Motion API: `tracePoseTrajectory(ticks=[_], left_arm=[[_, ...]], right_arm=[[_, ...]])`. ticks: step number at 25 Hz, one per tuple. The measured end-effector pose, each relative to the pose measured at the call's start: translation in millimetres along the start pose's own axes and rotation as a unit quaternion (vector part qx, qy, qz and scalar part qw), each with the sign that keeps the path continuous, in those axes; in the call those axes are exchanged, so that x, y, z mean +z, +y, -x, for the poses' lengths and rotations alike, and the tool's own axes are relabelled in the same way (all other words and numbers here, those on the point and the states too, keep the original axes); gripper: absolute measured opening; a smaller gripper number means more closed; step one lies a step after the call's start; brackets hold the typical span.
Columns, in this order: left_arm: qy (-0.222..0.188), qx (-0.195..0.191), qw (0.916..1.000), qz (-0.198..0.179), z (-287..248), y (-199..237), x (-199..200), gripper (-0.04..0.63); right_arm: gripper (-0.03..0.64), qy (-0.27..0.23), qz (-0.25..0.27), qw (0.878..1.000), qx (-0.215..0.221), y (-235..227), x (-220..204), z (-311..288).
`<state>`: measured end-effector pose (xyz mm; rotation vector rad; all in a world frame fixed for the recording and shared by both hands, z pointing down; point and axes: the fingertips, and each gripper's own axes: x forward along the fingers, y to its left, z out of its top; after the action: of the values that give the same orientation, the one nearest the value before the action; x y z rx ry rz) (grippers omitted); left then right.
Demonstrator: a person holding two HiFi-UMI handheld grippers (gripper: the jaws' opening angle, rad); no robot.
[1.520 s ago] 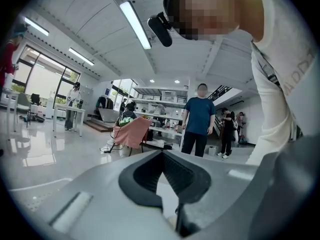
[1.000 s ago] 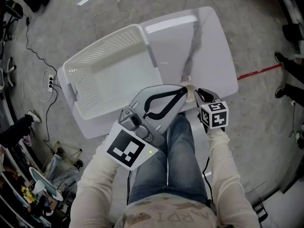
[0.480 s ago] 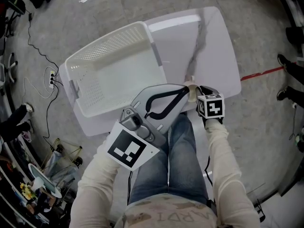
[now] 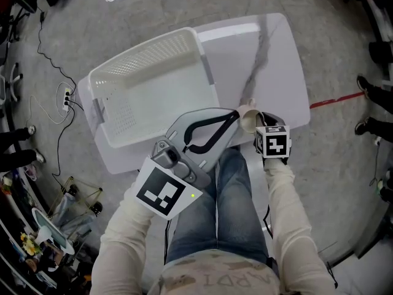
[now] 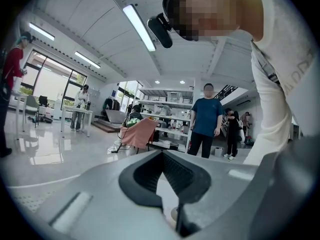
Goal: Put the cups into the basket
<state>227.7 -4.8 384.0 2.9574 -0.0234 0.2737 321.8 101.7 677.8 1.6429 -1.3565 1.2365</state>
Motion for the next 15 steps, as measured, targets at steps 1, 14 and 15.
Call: tracePoseTrajectory(ticks=[1,14,15], left_arm=[[-0.003,0.004,1.0,0.0,2.8,0.6,2.3,0.002],[-0.08,0.086,0.9931,-0.01,66.9,9.8,82.7,0.002],[-0.084,0.094,0.9919,-0.014,74.1,11.2,88.4,0.001]], right_arm=[[0.049,-0.007,0.003,1.0,0.001,1.3,5.3,7.4],[0.048,-0.125,0.094,0.987,0.016,32.4,127.5,157.3],[0.048,-0.135,0.106,0.985,0.02,39.1,137.9,166.9]])
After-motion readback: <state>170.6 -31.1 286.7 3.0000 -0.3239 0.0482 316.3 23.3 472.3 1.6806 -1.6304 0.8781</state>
